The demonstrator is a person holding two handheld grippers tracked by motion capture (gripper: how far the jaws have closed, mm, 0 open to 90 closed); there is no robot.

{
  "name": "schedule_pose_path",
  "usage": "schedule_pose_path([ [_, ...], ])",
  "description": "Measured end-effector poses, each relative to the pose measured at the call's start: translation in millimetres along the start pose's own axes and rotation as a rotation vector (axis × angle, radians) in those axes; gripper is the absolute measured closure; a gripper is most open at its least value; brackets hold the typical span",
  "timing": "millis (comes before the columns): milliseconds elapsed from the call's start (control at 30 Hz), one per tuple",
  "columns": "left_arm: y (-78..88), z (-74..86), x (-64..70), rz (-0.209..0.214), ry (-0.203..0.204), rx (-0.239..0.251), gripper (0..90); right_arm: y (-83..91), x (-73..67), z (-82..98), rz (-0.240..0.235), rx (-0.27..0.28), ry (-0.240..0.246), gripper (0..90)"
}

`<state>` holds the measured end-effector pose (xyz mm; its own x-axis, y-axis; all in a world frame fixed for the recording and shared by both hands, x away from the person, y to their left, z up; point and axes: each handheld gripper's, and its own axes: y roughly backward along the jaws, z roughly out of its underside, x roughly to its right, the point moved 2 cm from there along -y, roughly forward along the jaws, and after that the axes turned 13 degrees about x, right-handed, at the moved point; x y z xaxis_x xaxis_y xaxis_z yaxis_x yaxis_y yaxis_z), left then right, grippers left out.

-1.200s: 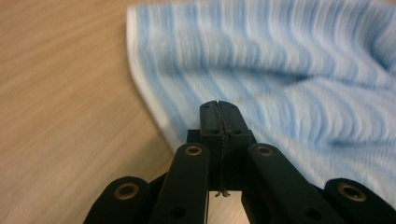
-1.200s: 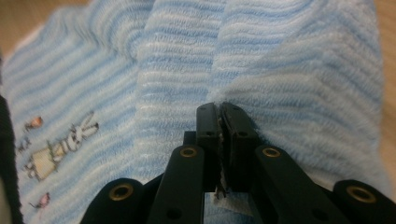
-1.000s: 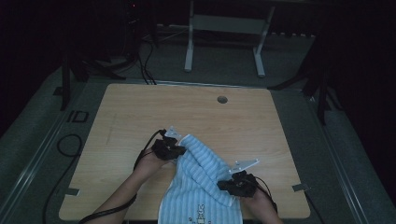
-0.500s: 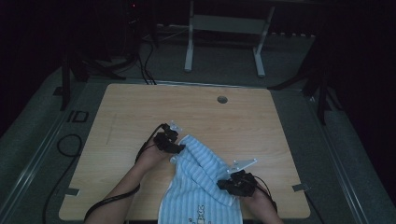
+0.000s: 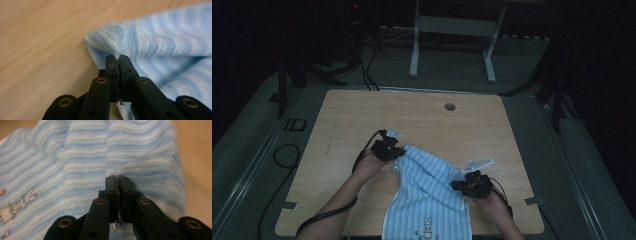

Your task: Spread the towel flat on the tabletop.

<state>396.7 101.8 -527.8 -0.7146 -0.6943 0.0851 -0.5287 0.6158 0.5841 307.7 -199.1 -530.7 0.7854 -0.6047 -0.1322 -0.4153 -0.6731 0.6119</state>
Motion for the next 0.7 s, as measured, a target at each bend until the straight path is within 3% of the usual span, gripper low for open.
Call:
schedule_pose_path([
  [67, 30.0, -12.9, -0.9, 0.012, 0.008, 0.062, 88.3, 9.0, 5.0, -12.4, 0.024, 0.033, 0.010, 86.4],
  [167, 67.7, -19.0, 11.4, 0.040, -0.008, 0.129, 88.2, 28.9, 3.0, -30.3, 0.038, 0.099, 0.038, 86.4],
  [200, 67.7, -19.0, 11.4, 0.040, -0.008, 0.129, 88.1, 28.9, 3.0, -30.3, 0.038, 0.099, 0.038, 86.4],
  [233, 89.3, -10.5, 24.3, 0.069, -0.013, 0.119, 88.0, 42.8, -5.7, -32.6, 0.020, 0.129, 0.050, 86.4],
  [300, 100.1, 8.6, 36.5, 0.102, -0.016, 0.056, 87.9, 46.6, -14.8, -24.6, -0.003, 0.130, 0.050, 86.4],
  [333, 100.1, 8.6, 36.5, 0.102, -0.016, 0.056, 87.9, 46.6, -14.8, -24.6, -0.003, 0.130, 0.050, 86.4],
  [367, 100.6, 33.5, 45.6, 0.153, -0.008, -0.017, 87.8, 40.6, -26.4, -5.0, -0.039, 0.079, 0.052, 86.4],
  [433, 95.9, 57.5, 51.0, 0.189, 0.008, -0.091, 87.7, 32.4, -33.0, 12.2, -0.071, 0.040, 0.025, 86.4],
  [500, 89.4, 77.1, 52.6, 0.205, 0.040, -0.133, 87.6, 21.7, -38.8, 29.5, -0.099, -0.003, -0.005, 86.3],
  [533, 89.4, 77.1, 52.6, 0.205, 0.040, -0.133, 87.5, 21.7, -38.8, 29.5, -0.099, -0.003, -0.005, 86.3],
  [567, 81.4, 92.6, 54.0, 0.234, 0.070, -0.178, 87.3, 11.4, -44.9, 43.8, -0.127, -0.033, -0.027, 86.3],
  [633, 77.5, 99.9, 52.2, 0.265, 0.116, -0.178, 87.1, 11.5, -45.9, 46.1, -0.136, -0.015, -0.061, 86.2],
  [700, 77.8, 99.2, 50.3, 0.264, 0.124, -0.181, 86.6, 13.2, -45.6, 44.3, -0.132, -0.028, -0.038, 85.7],
])
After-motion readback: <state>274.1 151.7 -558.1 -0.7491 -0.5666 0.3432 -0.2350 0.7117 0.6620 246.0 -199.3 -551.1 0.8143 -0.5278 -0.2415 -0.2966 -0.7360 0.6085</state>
